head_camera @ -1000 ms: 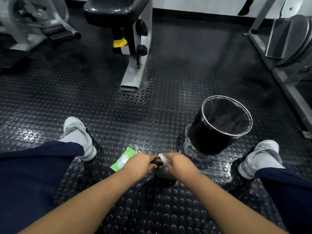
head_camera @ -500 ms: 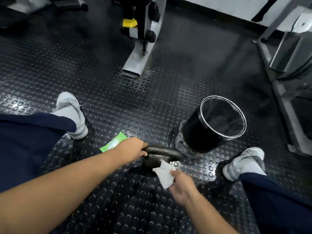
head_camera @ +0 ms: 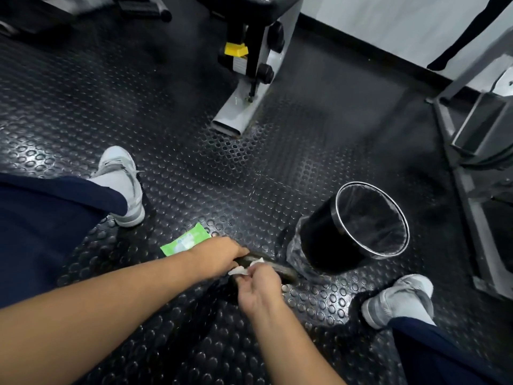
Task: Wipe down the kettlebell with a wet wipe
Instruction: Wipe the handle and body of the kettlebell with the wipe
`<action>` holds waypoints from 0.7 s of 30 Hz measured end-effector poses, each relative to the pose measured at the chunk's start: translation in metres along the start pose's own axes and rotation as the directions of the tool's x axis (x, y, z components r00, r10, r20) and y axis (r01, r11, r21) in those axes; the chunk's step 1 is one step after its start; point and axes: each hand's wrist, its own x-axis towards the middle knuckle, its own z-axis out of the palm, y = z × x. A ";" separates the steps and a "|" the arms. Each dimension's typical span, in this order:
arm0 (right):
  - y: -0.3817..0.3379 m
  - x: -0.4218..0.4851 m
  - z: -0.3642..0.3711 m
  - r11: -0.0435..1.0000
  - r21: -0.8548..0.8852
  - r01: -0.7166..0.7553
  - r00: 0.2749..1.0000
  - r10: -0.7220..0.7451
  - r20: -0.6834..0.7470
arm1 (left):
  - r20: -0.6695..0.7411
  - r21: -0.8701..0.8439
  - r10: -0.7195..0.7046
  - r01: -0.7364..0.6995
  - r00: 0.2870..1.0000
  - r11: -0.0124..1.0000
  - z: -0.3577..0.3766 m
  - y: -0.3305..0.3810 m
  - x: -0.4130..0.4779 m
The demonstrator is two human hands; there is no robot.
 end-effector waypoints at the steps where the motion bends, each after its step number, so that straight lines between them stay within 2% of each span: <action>1: -0.003 0.002 -0.002 1.000 0.023 -0.008 1.000 0.007 0.016 | -0.003 -0.003 -0.006 0.006 1.000 1.000 0.001 0.000 0.000; 3: -0.023 0.004 -0.010 0.999 0.031 -0.029 0.999 0.029 0.019 | -0.013 -0.006 -0.016 0.016 1.000 1.000 0.003 0.000 0.000; 8: -0.053 0.000 -0.028 0.999 0.046 -0.022 0.996 0.026 -0.089 | -0.005 -0.019 -0.020 0.020 1.000 1.000 -0.001 0.001 -0.002; 13: -0.016 -0.018 -0.007 0.999 -0.022 -0.024 0.992 0.027 0.123 | -0.021 -0.023 -0.008 0.007 1.000 1.000 -0.006 0.007 -0.008; 15: -0.016 -0.011 -0.009 1.000 -0.018 -0.019 0.992 0.021 0.127 | -0.017 -0.009 -0.008 0.008 1.000 1.000 -0.005 0.008 -0.009; 21: -0.056 0.007 -0.034 1.000 -0.007 0.008 0.997 -0.008 -0.074 | -0.012 -0.013 -0.014 0.014 1.000 1.000 -0.004 0.005 -0.006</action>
